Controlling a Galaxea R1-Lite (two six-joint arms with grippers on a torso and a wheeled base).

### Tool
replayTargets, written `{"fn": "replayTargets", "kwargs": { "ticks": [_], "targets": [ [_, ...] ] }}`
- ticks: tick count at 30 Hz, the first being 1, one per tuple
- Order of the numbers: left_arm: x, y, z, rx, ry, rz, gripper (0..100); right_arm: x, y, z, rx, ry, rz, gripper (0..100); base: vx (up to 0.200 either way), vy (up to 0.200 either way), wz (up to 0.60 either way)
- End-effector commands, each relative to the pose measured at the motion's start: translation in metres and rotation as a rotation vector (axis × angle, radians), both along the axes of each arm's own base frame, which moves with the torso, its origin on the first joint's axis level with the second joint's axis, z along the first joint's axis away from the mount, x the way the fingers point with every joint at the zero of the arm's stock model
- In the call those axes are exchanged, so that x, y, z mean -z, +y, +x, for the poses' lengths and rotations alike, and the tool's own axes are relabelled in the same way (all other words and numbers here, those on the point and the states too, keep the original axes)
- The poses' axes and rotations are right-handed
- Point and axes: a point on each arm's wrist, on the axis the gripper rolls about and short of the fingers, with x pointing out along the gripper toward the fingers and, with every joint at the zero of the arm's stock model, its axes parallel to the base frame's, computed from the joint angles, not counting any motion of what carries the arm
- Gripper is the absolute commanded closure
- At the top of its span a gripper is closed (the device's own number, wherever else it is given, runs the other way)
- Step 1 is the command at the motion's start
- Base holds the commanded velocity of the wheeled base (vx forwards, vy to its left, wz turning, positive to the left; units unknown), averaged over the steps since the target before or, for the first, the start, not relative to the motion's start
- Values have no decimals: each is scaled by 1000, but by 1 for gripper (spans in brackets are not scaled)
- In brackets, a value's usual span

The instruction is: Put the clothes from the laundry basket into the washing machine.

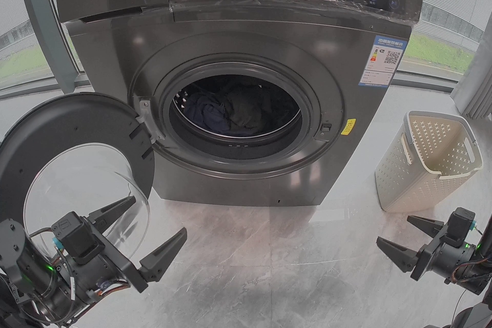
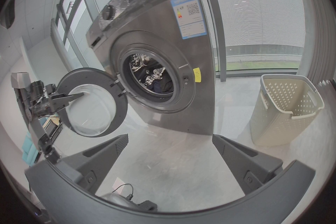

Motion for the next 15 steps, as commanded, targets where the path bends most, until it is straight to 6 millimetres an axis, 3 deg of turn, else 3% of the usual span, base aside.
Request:
{"fn": "replayTargets", "kwargs": {
  "ticks": [1, 11, 15],
  "targets": [
    [-13, 27, -24, -28, -40, -37, 0, -9, -21, -21, 55, -68, 46, 0, -200, 0, 0],
    [-2, 67, -51, -163, 35, 35, 0, -8, -41, -38, 155, -78, 40, 0, -200, 0, 0],
    [5, 83, -66, -252, 56, 50, 0, -4, -50, -49, 206, -69, 25, 0, 0, 0, 0]
  ]
}}
